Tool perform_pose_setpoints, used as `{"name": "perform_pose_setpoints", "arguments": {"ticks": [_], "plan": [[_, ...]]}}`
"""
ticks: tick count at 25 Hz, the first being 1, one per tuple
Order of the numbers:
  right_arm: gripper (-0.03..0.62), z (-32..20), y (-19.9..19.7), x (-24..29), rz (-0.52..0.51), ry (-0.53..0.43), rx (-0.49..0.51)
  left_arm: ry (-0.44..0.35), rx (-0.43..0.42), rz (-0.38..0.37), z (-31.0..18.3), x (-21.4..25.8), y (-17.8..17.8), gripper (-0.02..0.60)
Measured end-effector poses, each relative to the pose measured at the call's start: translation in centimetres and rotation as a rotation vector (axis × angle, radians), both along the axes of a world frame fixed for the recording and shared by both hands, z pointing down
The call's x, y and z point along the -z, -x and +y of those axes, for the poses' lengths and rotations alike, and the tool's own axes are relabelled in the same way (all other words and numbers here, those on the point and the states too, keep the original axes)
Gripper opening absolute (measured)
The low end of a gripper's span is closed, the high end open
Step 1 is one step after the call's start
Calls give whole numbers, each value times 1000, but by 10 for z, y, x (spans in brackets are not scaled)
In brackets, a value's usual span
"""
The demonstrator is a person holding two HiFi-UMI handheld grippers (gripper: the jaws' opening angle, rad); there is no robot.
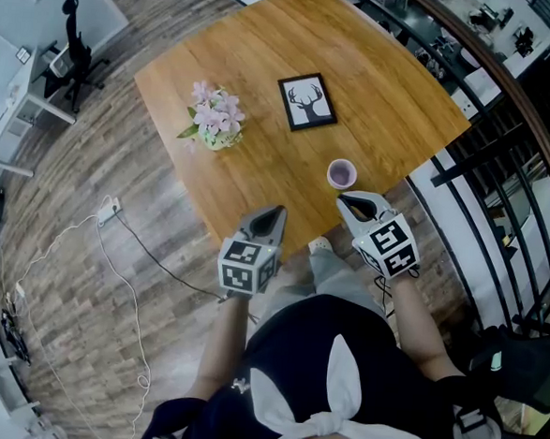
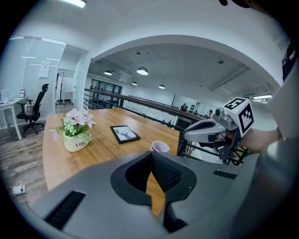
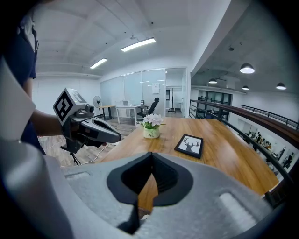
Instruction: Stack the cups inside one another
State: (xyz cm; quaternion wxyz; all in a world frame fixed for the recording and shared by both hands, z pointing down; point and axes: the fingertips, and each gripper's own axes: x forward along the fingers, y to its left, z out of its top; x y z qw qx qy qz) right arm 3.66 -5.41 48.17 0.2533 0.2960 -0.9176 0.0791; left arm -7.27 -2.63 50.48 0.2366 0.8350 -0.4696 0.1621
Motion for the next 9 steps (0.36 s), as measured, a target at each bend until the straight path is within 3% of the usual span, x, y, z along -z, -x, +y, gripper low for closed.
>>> {"name": "perform_pose_setpoints", "arguments": {"ticks": [9], "plan": [[-3, 40, 1, -10, -16, 24, 5, -63, -6, 49, 34, 26, -17, 17]]}}
